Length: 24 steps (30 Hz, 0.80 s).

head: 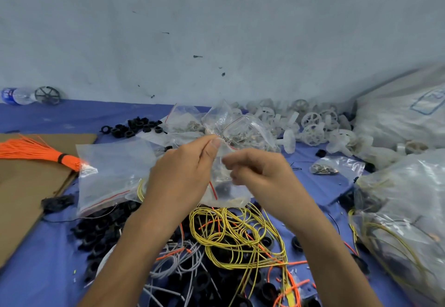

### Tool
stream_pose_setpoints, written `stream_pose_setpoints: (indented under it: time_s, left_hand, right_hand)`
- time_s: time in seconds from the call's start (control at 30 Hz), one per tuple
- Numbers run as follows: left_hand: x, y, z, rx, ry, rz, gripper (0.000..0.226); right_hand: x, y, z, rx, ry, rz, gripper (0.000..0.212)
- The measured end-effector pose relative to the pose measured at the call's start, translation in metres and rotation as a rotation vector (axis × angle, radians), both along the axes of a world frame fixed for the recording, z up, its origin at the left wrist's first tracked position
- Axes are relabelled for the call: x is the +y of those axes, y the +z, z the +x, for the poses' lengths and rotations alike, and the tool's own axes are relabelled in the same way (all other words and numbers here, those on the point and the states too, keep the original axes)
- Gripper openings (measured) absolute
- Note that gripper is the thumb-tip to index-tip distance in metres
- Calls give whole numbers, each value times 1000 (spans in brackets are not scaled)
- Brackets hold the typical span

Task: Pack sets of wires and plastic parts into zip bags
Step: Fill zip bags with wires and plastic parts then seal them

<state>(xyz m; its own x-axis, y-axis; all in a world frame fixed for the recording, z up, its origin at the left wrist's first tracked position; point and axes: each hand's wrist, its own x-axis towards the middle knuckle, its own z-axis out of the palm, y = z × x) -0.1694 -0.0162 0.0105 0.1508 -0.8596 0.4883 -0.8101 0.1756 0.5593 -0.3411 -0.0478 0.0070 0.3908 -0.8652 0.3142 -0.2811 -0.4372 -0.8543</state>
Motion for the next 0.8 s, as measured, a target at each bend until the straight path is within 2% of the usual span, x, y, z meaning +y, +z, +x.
stream_pose_setpoints:
  time_s: [0.07,0.17,0.3,0.43,0.6,0.67,0.8]
  left_hand:
    - [-1,1,3,25,6,-2,43]
    - [0,3,6,40,6,-4,45]
    - [-1,4,8,52,13,-1,45]
    - [-1,2,7,61,-14,2,43]
    - [-1,2,9,86,-16,6,41]
    - [-1,3,10,105,-16,9,41]
    - [0,4,7,92,-24,21,41]
  right_hand:
    - [-14,-4,-14,-66,-147,-32,33]
    - [-48,-19,-30,108,-338,-70,32]
    - [-108,-35,-14,514,-255,-9,34]
    - [-153,-36,16,685,-110,54,43]
    - [-190,-65,19,987,-115,89,49]
    - [-194,-76,16,972,-178,7,48]
    - [-194,-81,4,759,-339,-69,38]
